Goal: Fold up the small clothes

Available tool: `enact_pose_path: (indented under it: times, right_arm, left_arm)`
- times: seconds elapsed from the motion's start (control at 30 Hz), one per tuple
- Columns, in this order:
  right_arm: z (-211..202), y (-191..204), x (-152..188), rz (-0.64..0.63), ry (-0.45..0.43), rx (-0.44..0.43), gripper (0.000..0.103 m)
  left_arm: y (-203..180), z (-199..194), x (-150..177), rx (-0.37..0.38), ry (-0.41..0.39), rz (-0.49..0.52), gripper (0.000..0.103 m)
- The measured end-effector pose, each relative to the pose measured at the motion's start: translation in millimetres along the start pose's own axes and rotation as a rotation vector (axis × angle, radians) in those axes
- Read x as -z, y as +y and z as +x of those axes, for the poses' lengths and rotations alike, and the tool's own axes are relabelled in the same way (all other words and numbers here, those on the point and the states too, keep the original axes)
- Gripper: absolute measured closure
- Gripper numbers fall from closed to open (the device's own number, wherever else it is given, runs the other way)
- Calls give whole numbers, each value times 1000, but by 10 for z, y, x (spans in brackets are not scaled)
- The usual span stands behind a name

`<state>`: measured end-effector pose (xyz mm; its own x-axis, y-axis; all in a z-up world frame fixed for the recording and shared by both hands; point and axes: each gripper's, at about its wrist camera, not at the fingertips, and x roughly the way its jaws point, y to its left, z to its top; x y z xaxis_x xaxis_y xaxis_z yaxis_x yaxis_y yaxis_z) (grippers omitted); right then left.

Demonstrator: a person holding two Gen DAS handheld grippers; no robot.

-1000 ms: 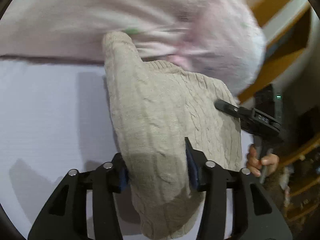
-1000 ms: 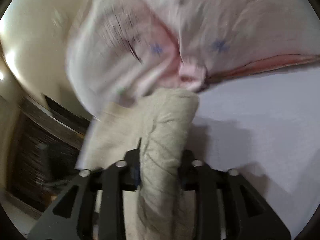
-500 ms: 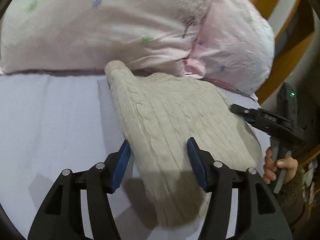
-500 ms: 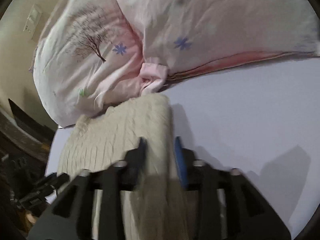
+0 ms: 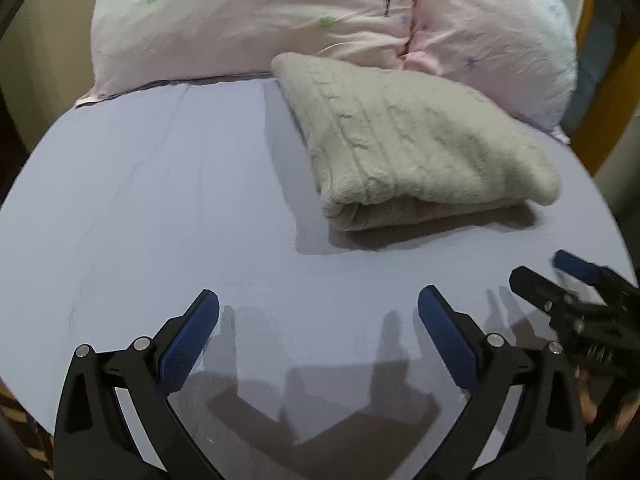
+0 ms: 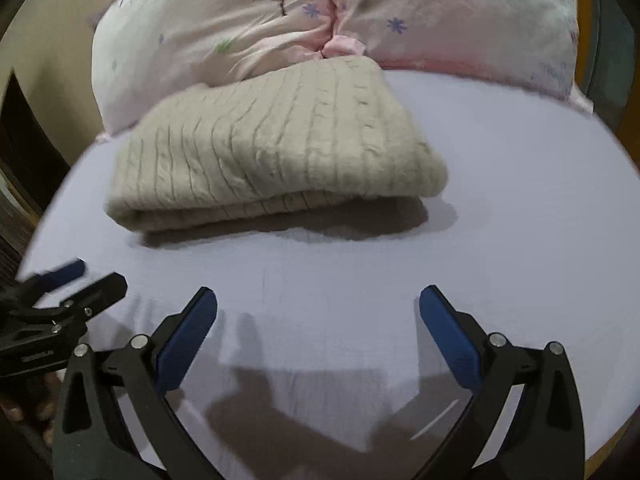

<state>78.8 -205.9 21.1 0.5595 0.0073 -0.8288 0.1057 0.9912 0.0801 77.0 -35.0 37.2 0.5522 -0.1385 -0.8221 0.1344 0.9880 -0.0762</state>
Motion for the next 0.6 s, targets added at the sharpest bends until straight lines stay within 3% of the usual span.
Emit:
enact_pose_path:
  times: [0.13, 0.2, 0.6]
  right_arm:
    - [118, 132, 20, -72, 17, 98, 2]
    - [87, 138, 43, -73, 20, 97, 2]
    - [120, 157, 14, -53, 40, 116, 2]
  left_arm:
    - [-48, 124, -10, -65, 21, -9, 1]
    - [-96, 136, 2, -94, 33, 6, 1]
    - [-95, 107, 8, -71, 87, 39, 1]
